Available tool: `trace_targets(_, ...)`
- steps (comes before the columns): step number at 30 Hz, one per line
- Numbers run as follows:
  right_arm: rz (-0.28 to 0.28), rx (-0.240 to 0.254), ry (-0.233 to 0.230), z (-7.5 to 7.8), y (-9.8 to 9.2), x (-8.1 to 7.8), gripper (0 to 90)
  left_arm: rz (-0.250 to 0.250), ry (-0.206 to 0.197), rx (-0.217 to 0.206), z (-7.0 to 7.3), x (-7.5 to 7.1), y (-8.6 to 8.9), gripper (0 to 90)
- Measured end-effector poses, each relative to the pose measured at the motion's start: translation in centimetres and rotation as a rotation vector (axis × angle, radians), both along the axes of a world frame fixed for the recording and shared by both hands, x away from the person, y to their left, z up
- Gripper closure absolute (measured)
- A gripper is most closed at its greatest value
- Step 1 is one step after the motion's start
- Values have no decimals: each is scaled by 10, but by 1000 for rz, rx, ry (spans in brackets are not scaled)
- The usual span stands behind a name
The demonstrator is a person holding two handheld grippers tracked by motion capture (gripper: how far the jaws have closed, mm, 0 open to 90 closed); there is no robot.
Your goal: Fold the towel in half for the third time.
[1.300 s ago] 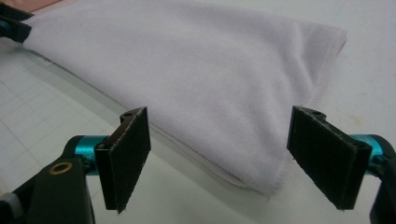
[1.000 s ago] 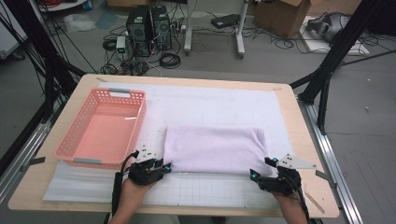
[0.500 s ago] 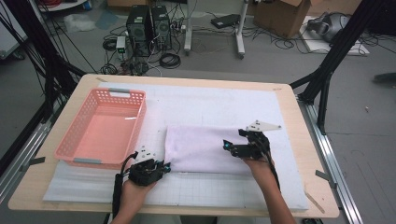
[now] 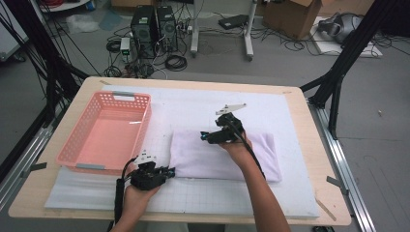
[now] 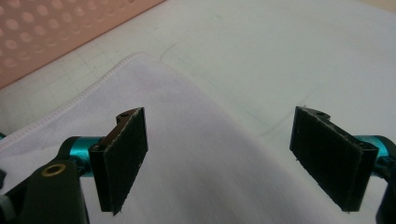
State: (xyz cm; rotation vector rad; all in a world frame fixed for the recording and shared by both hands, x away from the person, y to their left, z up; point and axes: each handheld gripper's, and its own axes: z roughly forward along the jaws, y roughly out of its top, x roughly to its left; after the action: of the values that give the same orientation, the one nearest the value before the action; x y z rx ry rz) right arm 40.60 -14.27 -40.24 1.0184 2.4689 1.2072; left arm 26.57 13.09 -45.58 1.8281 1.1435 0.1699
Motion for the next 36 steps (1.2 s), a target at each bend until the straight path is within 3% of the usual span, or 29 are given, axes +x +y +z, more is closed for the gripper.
trace_targets(11,120,-116,98,-19,62,30,183,-5,4,-12,0,1,2,800)
trace_targets(15,145,-141,103,-20,76,35,192,-8,5,-17,0,1,3,800)
trace_targets(20,184,-160,85,-21,89,41,309,-12,-8,3,1,0,2,801)
trace_targets(22,233,-199,107,-27,95,45,377,-10,-6,1,1,0,3,801)
trace_targets(24,250,-193,124,-28,98,46,428,-11,-5,2,1,0,4,801)
trace_targets(29,332,-196,133,-25,102,42,750,-9,-19,22,2,-1,4,804)
trace_targets(32,339,-208,115,-23,104,39,790,-5,-56,44,9,-3,4,810)
trace_targets(36,336,-140,101,-18,104,36,794,9,-78,30,20,-5,12,811)
